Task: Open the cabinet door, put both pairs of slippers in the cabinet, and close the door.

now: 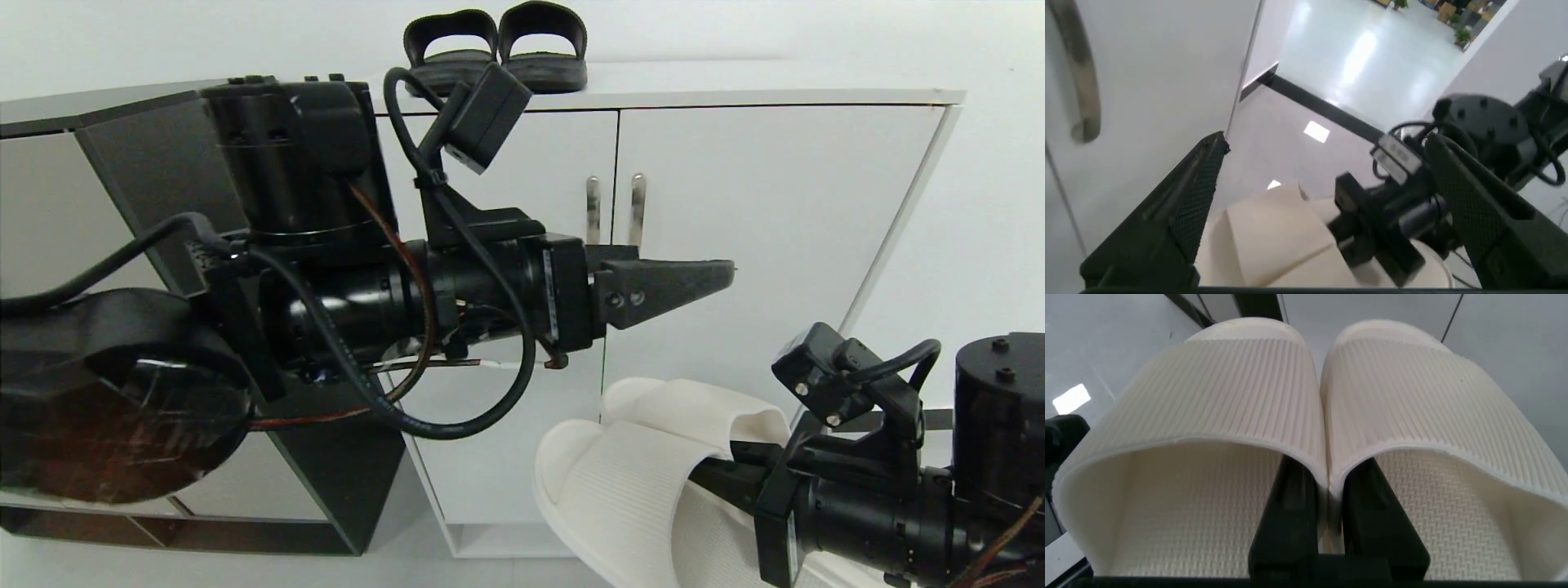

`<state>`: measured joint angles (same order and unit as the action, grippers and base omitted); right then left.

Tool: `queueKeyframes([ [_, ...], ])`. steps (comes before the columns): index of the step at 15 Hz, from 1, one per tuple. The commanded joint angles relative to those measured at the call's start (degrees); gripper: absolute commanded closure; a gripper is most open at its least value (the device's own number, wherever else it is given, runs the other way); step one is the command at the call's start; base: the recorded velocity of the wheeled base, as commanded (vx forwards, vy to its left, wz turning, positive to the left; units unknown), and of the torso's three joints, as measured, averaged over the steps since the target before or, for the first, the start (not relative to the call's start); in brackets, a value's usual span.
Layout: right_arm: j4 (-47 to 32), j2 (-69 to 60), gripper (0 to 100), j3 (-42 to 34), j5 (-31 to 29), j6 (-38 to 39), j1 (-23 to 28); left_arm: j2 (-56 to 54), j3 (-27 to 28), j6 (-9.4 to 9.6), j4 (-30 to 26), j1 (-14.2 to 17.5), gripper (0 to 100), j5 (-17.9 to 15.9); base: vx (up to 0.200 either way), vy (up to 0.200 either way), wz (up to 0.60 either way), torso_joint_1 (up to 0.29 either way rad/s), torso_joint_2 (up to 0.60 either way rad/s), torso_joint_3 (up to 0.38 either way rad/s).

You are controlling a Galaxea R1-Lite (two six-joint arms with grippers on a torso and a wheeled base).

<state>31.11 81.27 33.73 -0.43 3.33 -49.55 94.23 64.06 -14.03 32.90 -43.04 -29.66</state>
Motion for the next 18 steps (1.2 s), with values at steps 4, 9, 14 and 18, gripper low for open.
queueKeyframes([
  [4,0.0,-0.68,100,-0.07,-0.01,0.01,0.07,8.51,8.89,-0.73,-0.03,0.07,0,3.56,0.0,0.0,0.0,0.0,0.0,0.0],
  [9,0.0,-0.59,100,-0.07,-0.01,0.01,0.25,9.57,11.7,-0.73,-0.38,1.3,0,6.19,0.0,0.0,0.0,0.0,0.0,0.0],
  [14,0.0,-0.59,100,-0.07,-0.01,0.01,0.34,10.36,11.79,-0.82,-0.29,3.32,0,7.86,0.0,0.0,0.0,0.0,0.0,0.0],
  [18,0.0,-0.68,100,-0.07,-0.01,0.01,0.25,12.2,13.55,-0.73,-0.38,3.58,0,8.65,0.0,0.0,0.0,0.0,0.0,0.0],
])
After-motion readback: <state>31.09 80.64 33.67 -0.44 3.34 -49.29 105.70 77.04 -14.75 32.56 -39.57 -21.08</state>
